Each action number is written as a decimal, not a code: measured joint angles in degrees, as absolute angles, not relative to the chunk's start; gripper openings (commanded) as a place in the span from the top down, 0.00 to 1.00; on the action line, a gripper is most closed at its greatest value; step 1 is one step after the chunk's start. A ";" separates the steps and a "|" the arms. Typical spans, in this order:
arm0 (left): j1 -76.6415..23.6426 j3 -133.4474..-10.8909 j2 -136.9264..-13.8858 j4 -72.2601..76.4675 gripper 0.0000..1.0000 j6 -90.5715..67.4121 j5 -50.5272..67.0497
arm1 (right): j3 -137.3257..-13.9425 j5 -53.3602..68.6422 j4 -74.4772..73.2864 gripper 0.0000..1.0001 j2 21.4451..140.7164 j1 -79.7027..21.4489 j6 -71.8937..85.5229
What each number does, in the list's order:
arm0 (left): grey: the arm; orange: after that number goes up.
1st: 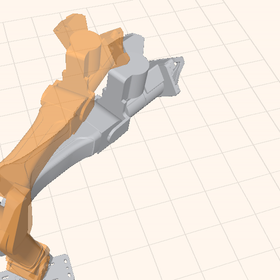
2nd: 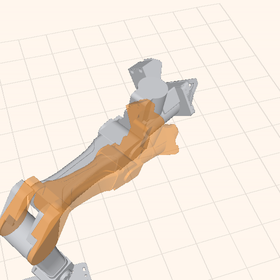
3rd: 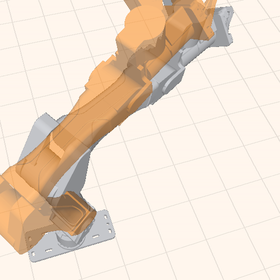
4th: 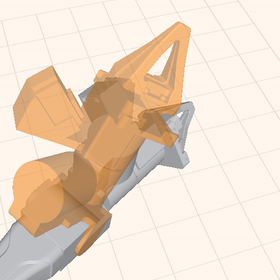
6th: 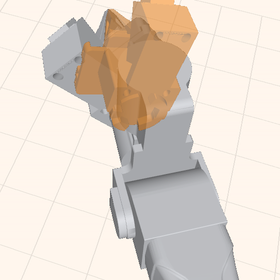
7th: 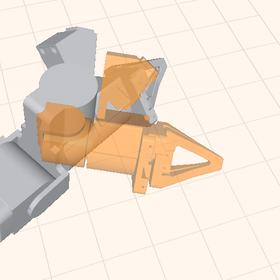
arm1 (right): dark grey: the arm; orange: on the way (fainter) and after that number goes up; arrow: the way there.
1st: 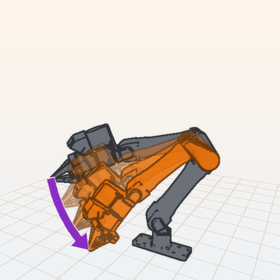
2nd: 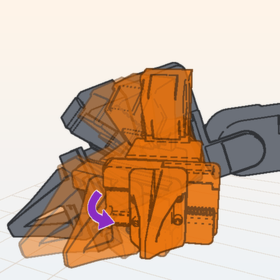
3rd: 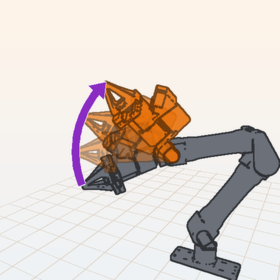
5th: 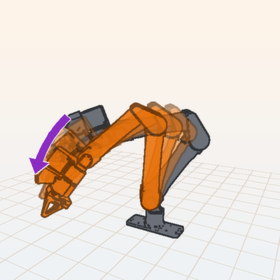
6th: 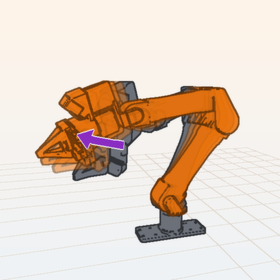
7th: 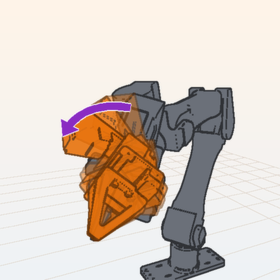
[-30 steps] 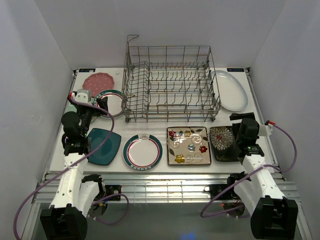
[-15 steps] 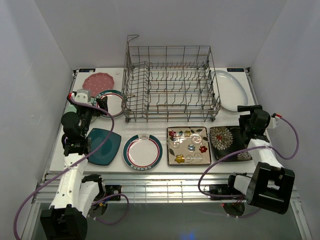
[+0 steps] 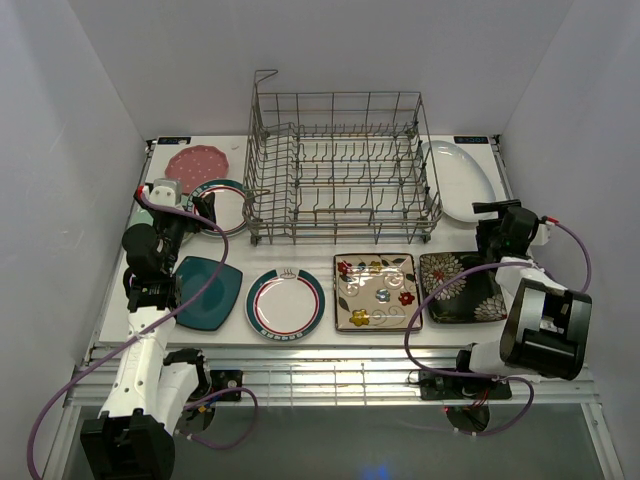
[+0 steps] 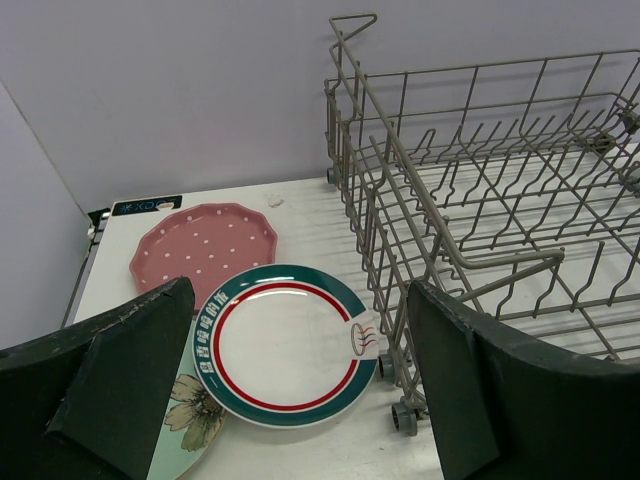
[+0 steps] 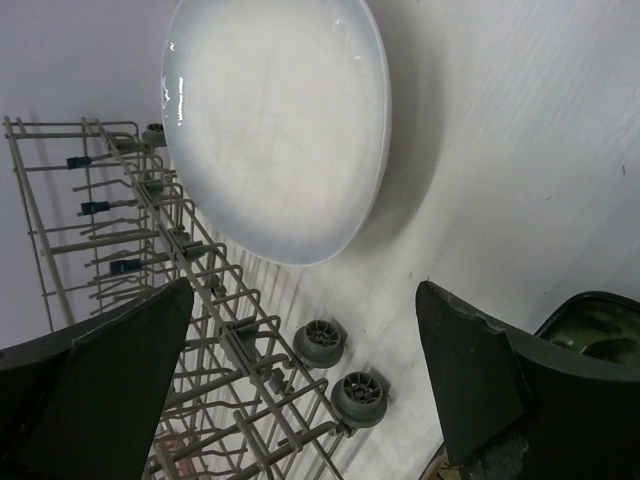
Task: Load the plates into the dish rack
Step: Pick up the plate from the corner of the board.
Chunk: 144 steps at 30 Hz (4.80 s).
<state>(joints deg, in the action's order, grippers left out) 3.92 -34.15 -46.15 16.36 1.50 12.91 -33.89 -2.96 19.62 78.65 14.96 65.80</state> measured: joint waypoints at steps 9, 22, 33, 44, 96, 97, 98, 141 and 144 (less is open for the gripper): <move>3.92 -34.13 -46.15 16.36 0.02 1.50 12.91 | -34.57 -2.85 23.03 0.00 84.75 14.98 66.46; 3.92 -34.11 -46.02 16.36 0.02 1.50 12.91 | -37.21 -2.35 31.68 0.07 95.44 14.98 68.73; 3.95 -34.11 -46.02 16.36 0.02 1.50 12.91 | -38.22 -2.35 36.80 0.16 98.94 14.98 70.02; 3.95 -34.11 -46.02 16.36 0.02 1.50 12.91 | -38.22 -1.69 41.85 0.19 103.15 14.98 70.59; 3.92 -34.11 -44.82 16.36 0.02 1.50 12.93 | -38.48 -2.74 42.48 0.84 106.30 14.55 71.85; 3.92 -34.11 -44.82 16.36 0.02 1.50 12.93 | -38.48 -2.87 42.33 0.87 106.19 14.55 71.96; 3.92 -34.11 -44.82 16.36 0.02 1.50 12.93 | -38.50 -2.98 42.02 0.91 105.95 14.52 71.92; 3.92 -34.11 -44.47 15.18 0.02 2.17 18.85 | -43.90 -20.51 5.43 0.92 84.25 13.37 60.10; 3.92 -34.11 -44.45 14.28 0.02 2.57 20.86 | -44.80 -22.00 2.26 0.92 82.41 13.37 58.83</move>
<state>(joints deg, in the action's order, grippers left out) 3.92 -34.11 -44.45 14.28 2.57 20.86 -44.80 -22.00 2.26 82.41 13.37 58.83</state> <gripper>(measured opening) 0.976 0.132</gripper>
